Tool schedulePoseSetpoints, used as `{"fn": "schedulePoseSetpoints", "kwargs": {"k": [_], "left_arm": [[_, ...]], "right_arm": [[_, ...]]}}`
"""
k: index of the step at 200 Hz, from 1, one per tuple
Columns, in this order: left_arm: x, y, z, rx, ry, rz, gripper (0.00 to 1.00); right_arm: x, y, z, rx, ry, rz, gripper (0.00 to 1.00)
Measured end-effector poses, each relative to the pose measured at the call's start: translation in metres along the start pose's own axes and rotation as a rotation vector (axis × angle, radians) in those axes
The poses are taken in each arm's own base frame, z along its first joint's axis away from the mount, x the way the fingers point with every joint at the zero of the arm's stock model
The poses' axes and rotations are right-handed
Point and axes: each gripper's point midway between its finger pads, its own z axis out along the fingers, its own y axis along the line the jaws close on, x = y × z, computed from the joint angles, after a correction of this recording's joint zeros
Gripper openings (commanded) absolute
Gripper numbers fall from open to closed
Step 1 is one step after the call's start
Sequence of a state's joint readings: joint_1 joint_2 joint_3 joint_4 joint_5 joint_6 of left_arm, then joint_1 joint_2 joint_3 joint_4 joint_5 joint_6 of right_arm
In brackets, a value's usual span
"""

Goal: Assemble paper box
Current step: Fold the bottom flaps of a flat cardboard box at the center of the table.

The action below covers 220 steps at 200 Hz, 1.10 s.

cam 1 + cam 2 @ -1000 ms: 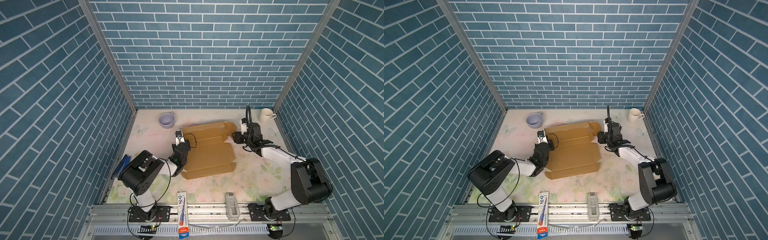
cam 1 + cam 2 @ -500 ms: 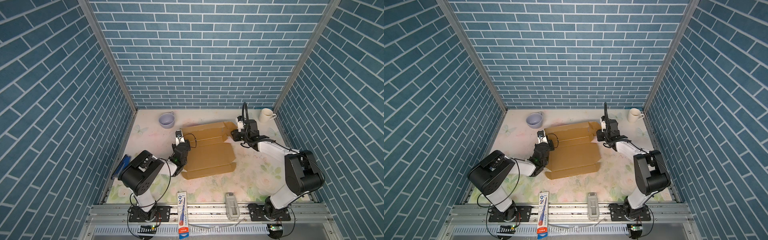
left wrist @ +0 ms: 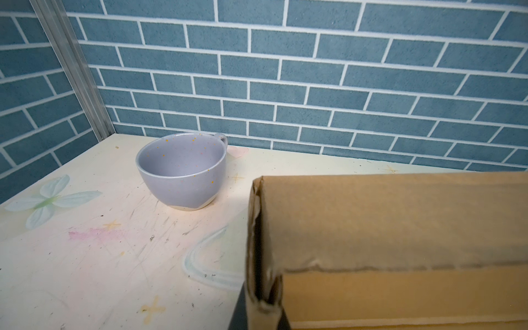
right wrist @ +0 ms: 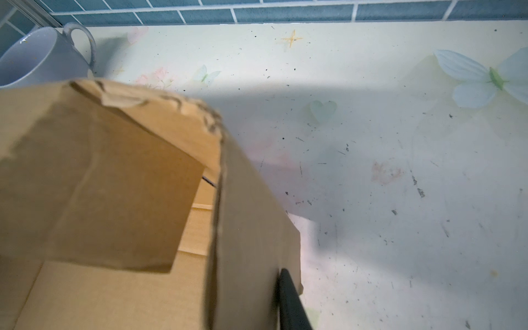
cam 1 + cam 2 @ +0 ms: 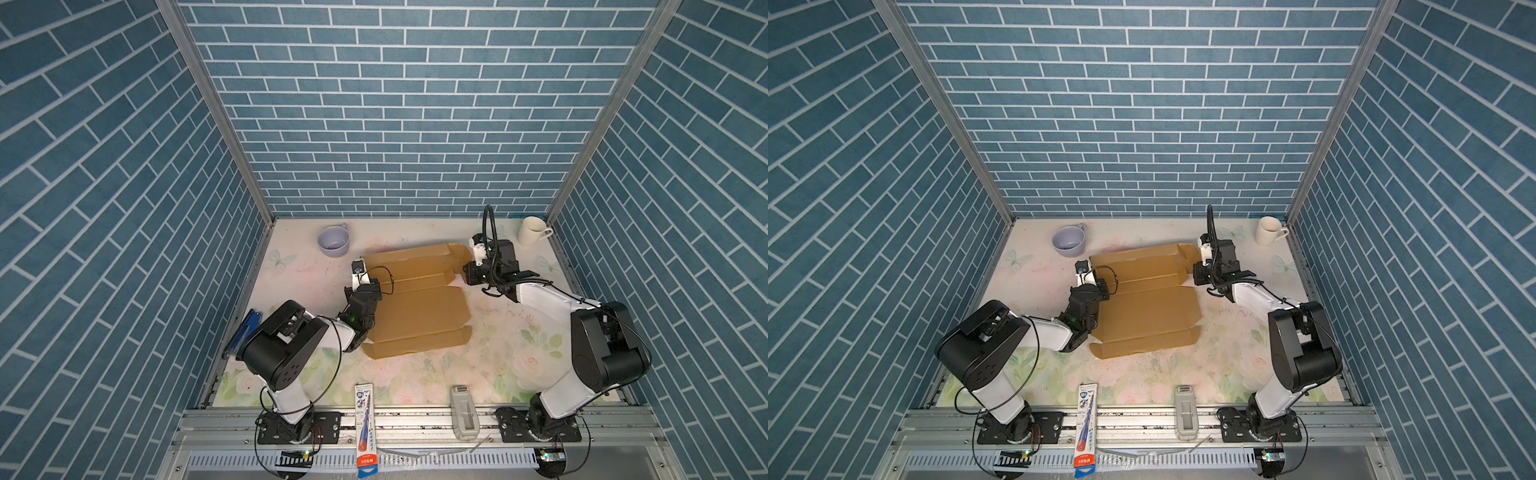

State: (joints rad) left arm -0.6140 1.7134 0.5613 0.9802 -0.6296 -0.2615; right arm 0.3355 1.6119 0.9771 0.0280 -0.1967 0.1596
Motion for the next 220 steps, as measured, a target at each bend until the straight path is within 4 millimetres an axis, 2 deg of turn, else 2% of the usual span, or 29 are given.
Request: {"fn": "schedulePoseSetpoints", "kwargs": {"k": [67, 125, 188, 220], "left_arm": [[-0.001, 0.001, 0.002, -0.023, 0.006, -0.012, 0.0], [-0.001, 0.001, 0.002, -0.03, 0.007, -0.016, 0.0], [-0.001, -0.002, 0.003, -0.032, 0.007, -0.014, 0.0], [-0.001, -0.003, 0.002, -0.029, 0.008, -0.013, 0.0]], "right_arm": [[-0.005, 0.012, -0.008, -0.056, -0.01, 0.02, 0.07], [0.001, 0.025, -0.013, -0.091, 0.018, 0.016, 0.06], [0.009, 0.046, -0.011, -0.125, 0.046, 0.005, 0.06], [0.012, 0.052, -0.004, -0.11, 0.046, 0.01, 0.06]]}}
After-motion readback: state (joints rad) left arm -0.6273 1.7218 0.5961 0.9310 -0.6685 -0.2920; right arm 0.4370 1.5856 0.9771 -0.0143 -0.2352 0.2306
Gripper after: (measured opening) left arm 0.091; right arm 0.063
